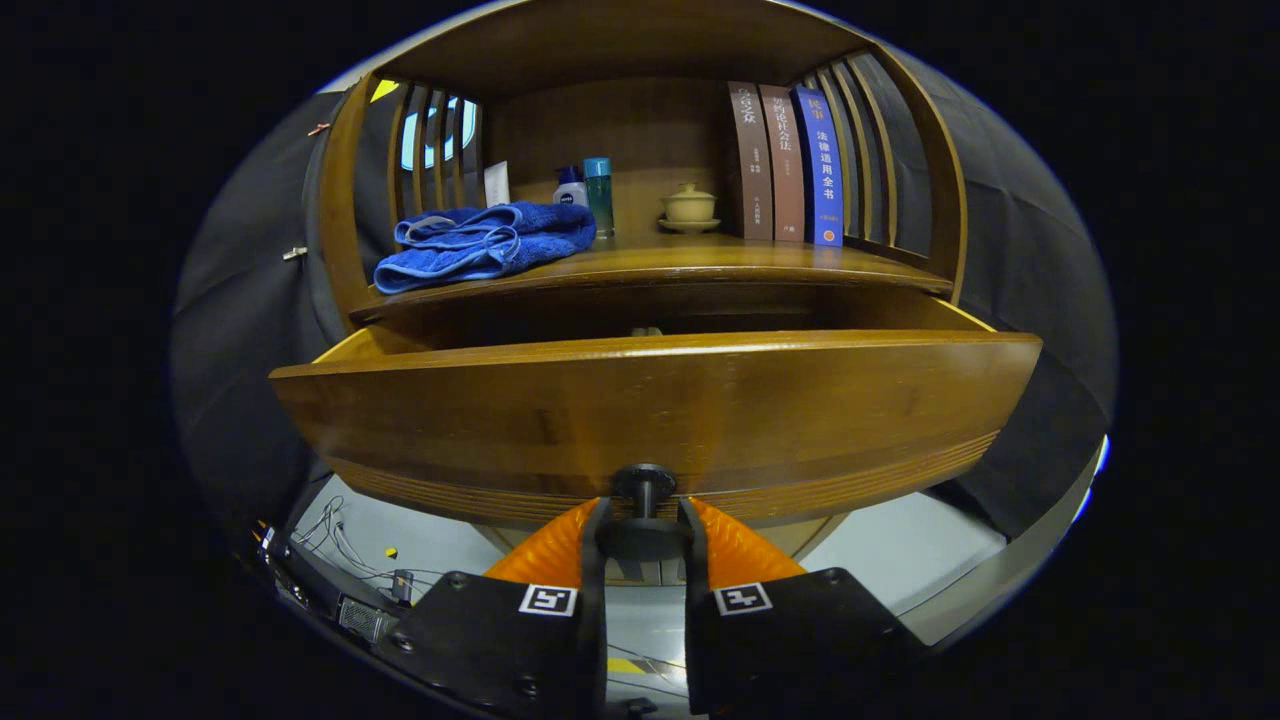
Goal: Pull open the drawer, take out the items inside it, and place them on the countertop above the cabinet.
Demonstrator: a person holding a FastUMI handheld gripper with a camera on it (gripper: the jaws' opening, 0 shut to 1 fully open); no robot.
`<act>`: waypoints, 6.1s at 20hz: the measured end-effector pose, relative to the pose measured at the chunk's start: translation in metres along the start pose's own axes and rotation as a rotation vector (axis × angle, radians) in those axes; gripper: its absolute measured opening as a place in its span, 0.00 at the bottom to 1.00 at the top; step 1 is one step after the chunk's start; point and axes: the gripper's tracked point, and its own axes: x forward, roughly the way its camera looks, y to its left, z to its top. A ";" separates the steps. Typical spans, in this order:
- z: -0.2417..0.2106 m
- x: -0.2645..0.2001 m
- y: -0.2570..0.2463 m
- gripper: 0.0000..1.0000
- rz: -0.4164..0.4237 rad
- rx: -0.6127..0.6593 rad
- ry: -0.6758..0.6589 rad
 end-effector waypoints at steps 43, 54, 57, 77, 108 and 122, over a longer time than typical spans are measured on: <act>0.105 -0.101 0.025 1.00 0.038 0.002 -0.087; 0.091 0.034 0.018 1.00 -0.006 -0.031 0.318; 0.075 0.051 0.013 0.94 -0.023 -0.030 0.437; 0.043 0.061 0.001 0.18 -0.029 -0.056 0.543; 0.239 0.129 0.003 0.18 0.003 -0.008 0.250; 0.259 0.098 0.010 1.00 0.056 0.052 0.079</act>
